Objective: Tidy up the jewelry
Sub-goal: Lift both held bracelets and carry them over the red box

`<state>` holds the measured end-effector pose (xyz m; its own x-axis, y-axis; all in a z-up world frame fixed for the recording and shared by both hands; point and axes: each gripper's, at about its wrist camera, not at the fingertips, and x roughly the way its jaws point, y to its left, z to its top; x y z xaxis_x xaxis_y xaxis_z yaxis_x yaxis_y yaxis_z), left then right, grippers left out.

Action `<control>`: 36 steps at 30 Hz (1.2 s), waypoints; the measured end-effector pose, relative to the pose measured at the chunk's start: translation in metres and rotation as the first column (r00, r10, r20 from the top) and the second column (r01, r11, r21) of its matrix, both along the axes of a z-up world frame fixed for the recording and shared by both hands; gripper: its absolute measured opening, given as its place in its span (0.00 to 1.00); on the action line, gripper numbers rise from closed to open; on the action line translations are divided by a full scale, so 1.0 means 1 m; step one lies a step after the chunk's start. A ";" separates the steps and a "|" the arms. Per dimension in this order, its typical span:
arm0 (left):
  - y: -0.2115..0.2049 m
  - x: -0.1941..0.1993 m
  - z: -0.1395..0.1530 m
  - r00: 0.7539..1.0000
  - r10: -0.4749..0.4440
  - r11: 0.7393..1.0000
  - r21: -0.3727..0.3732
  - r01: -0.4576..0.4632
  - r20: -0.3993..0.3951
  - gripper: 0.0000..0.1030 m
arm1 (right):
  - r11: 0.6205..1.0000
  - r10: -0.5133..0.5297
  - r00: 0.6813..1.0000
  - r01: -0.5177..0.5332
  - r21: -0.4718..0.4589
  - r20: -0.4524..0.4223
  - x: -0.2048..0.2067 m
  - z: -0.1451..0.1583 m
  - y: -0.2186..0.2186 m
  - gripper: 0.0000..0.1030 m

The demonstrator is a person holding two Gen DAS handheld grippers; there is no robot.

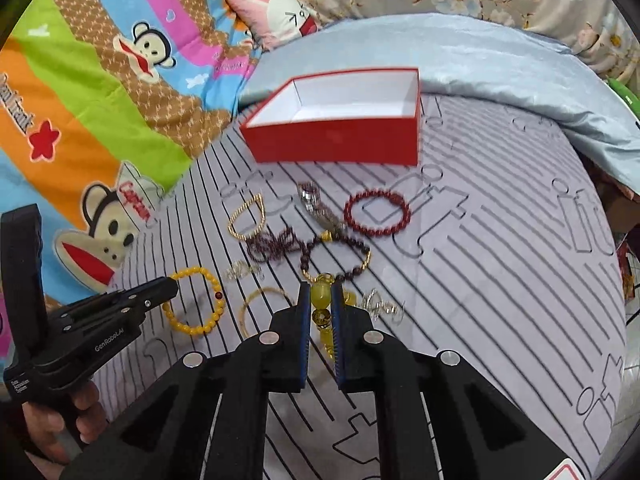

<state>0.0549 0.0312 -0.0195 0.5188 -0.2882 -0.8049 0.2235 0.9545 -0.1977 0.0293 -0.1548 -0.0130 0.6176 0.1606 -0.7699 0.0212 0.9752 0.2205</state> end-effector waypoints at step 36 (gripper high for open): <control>-0.127 0.291 0.041 0.977 -0.129 0.991 0.066 0.119 0.168 0.07 | 0.996 -0.085 0.996 0.085 0.019 0.034 0.286 0.018 -0.080 0.09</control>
<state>0.3464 -0.0954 0.0212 0.6139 -0.3160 -0.7234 0.3666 0.9257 -0.0933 0.3155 -0.2348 0.0052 0.6560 0.1198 -0.7452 0.0958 0.9661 0.2396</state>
